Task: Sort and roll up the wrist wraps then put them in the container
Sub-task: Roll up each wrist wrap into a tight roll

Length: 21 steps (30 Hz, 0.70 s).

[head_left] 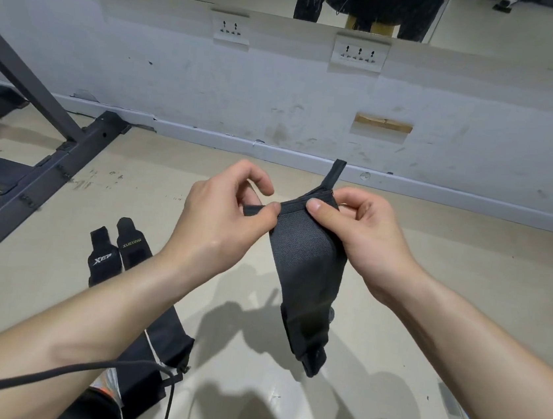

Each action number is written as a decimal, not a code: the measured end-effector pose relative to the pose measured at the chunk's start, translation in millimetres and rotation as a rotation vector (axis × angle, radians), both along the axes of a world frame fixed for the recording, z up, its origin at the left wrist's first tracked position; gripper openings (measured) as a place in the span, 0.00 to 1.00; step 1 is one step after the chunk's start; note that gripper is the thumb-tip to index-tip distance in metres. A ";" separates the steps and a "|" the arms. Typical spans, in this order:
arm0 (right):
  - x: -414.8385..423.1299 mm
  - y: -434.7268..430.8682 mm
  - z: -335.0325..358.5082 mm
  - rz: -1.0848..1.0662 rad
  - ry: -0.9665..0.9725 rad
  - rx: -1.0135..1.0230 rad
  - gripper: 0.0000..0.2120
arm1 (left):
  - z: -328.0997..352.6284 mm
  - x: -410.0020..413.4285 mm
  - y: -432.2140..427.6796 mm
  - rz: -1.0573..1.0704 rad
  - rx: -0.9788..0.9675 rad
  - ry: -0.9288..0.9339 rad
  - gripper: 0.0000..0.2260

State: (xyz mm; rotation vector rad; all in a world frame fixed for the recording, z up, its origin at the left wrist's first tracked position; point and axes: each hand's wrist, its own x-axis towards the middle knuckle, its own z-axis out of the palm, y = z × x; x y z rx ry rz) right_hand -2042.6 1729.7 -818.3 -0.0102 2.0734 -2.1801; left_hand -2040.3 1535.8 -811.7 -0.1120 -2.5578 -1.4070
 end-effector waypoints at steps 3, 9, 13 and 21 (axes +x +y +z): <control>-0.6 -0.8 0.6 0.013 -0.002 -0.020 0.04 | 1.2 -0.3 -1.2 -0.105 0.071 -0.096 0.08; -2.3 2.9 0.9 0.088 -0.008 -0.048 0.03 | 2.7 -7.2 -14.4 -0.248 0.199 -0.178 0.08; -1.4 0.6 -0.8 0.144 -0.027 -0.092 0.06 | 5.3 -7.0 -12.7 -0.237 0.224 -0.099 0.06; -0.6 0.0 -0.8 0.175 -0.032 -0.126 0.12 | 10.5 -1.7 -4.5 -0.288 0.610 -0.386 0.07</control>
